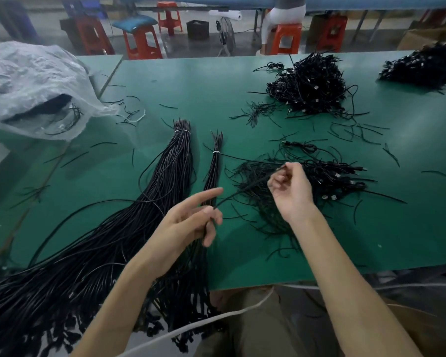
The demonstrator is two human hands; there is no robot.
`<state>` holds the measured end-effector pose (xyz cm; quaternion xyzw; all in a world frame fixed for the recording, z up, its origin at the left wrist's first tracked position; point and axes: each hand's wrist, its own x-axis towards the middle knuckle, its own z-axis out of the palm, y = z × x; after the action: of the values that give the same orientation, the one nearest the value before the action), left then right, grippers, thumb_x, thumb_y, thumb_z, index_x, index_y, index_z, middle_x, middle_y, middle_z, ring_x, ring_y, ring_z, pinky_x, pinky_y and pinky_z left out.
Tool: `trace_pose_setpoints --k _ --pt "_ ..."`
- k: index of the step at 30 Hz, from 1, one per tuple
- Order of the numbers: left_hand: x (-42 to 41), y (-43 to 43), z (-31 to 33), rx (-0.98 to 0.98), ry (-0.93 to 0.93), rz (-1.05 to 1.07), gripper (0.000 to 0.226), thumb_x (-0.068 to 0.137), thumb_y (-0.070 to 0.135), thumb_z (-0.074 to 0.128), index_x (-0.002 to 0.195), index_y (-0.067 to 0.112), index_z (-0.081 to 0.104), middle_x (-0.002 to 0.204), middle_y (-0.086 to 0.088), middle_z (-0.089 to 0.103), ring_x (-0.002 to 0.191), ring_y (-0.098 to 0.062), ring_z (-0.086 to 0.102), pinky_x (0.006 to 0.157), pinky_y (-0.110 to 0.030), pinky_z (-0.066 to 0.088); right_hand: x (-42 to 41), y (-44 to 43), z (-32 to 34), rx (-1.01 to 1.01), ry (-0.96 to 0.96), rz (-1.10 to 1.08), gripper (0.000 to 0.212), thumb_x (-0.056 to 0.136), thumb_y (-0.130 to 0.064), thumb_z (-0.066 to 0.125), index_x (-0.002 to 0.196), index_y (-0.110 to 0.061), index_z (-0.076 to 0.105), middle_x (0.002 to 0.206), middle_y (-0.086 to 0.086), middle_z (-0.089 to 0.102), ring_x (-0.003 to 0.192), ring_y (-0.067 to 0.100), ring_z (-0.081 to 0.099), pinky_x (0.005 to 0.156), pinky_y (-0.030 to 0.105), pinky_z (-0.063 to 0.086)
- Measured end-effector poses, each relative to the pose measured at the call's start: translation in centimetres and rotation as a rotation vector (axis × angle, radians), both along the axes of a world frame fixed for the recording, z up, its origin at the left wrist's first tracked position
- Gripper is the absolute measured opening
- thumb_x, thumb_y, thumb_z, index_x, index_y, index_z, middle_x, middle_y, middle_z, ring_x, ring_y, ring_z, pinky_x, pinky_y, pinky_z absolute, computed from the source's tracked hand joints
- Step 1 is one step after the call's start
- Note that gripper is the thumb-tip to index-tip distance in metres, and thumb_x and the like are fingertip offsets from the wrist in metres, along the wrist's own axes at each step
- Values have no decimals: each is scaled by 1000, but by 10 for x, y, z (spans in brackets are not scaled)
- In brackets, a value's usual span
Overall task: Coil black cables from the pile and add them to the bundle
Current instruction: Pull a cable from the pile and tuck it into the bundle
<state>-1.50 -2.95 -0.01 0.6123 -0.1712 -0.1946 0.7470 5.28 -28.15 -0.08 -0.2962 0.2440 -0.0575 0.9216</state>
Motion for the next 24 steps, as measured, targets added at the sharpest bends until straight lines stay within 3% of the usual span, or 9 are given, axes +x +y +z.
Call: trace_pose_setpoints --k 3,6,9,11,13,16,19,24 --pt "14 7 5 -136 47 55 43 103 19 54 146 18 56 95 -4 62 60 -12 48 60 -23 45 -6 -29 -8 124 2 -94 28 103 -9 46 77 -17 38 65 -2 39 49 10 38 47 22 31" --pt "22 11 8 -231 58 64 41 106 21 46 143 10 57 110 -2 65 64 -11 52 61 -22 45 -16 -44 -13 16 44 -63 25 102 -10 48 78 -17 42 65 -2 42 50 10 38 47 23 30" --pt "25 8 15 -474 143 -7 48 107 26 41 151 6 48 147 -8 56 102 -13 66 78 -25 55 -28 -44 -17 -224 98 6 22 100 -11 51 79 -15 47 64 -2 46 53 11 40 49 25 30" --pt "27 7 21 -755 254 -61 54 109 24 39 158 2 33 164 -13 35 138 -16 51 98 -27 53 -36 -36 -19 -524 133 117 22 99 -13 53 77 -14 49 66 -2 49 53 10 43 50 24 33" --pt "28 5 26 -936 368 -44 52 112 19 34 160 1 24 167 -14 27 151 -18 36 110 -29 45 -46 -23 -19 -836 134 329 21 99 -17 54 78 -14 52 68 0 51 53 9 45 50 21 37" --pt "30 1 25 -1003 468 80 49 113 16 37 159 2 28 164 -13 33 150 -21 38 110 -31 43 -60 3 -18 -1068 55 789 23 99 -21 56 77 -15 55 65 -2 53 50 8 46 46 18 36" --pt "32 -5 16 -1018 531 96 52 112 30 40 157 4 33 164 -11 36 148 -19 40 102 -28 42 -73 35 -18 -1158 8 1187 24 100 -25 56 77 -18 58 63 -7 55 48 6 48 45 17 36" --pt "37 -10 -5 -816 439 178 52 110 42 42 149 7 50 150 -2 54 125 -13 60 82 -23 48 -90 66 -22 -1058 -84 1451 24 99 -26 55 78 -18 63 61 -9 57 49 7 48 46 20 37"
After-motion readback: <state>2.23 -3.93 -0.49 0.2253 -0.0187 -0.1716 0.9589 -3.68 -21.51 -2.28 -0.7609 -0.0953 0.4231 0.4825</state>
